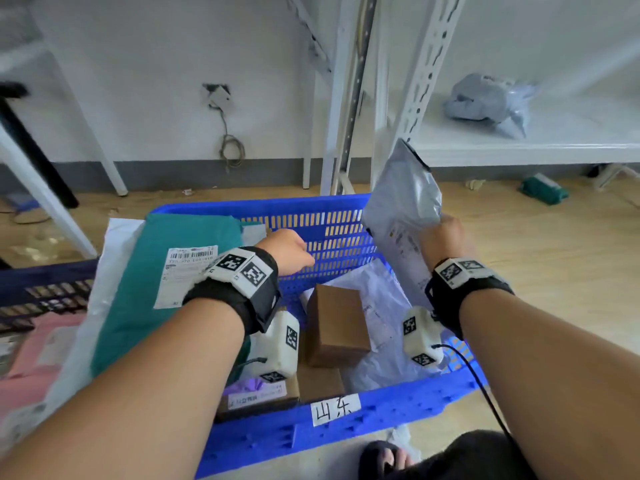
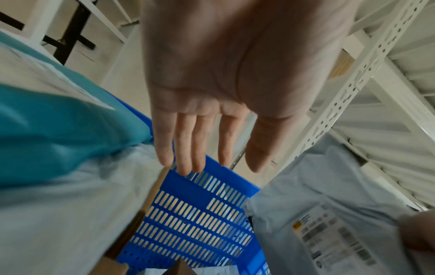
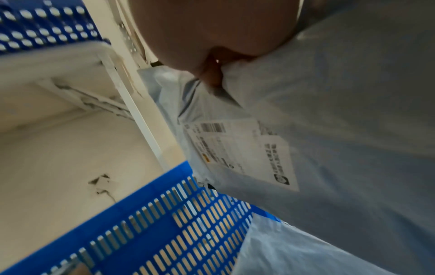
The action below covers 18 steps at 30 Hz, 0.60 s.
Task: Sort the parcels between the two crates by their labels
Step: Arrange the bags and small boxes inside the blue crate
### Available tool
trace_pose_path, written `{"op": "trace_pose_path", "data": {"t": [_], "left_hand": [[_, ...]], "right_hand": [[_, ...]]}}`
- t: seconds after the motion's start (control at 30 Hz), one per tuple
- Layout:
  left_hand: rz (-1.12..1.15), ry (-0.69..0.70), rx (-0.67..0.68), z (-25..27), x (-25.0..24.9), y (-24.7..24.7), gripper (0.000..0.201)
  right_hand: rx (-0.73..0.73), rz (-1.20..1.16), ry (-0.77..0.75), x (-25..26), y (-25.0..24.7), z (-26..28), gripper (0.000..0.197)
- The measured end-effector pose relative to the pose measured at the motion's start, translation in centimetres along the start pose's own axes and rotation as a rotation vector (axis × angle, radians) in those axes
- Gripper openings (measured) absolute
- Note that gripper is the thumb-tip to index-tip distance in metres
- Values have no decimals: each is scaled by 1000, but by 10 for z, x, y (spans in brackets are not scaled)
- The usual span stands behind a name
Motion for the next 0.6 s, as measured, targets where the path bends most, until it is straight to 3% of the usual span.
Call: {"op": "trace_pose_path", "data": {"t": [0.1,0.2,0.33,0.5,0.6], "left_hand": [[158,-47,-46,9,6,-9,23],[382,-87,-96,17,12,-17,10],[547,-154,-131,20,20,-18,31],[852,-201,-20,25,22,-10,48],[1048,-130,63,26,19,-12,27]], "right_hand": [[-74,-100,-14,15,-26,10,32],[-137,-368,54,28,-40,16,29],[-15,-677,152,46,-41,21,37],[57,-1081,254,64,-35,33,25],[128,-1173,254,76,-24,43,26]]}}
Point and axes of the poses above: each hand's wrist, its own z-axis away from the middle knuckle, its own y-axis out of the palm, x = y × z, the point moved 3 cm from there along -z, towards the middle knuckle, and after that the axes turned 2 degrees about -x, right-handed, at the moved point
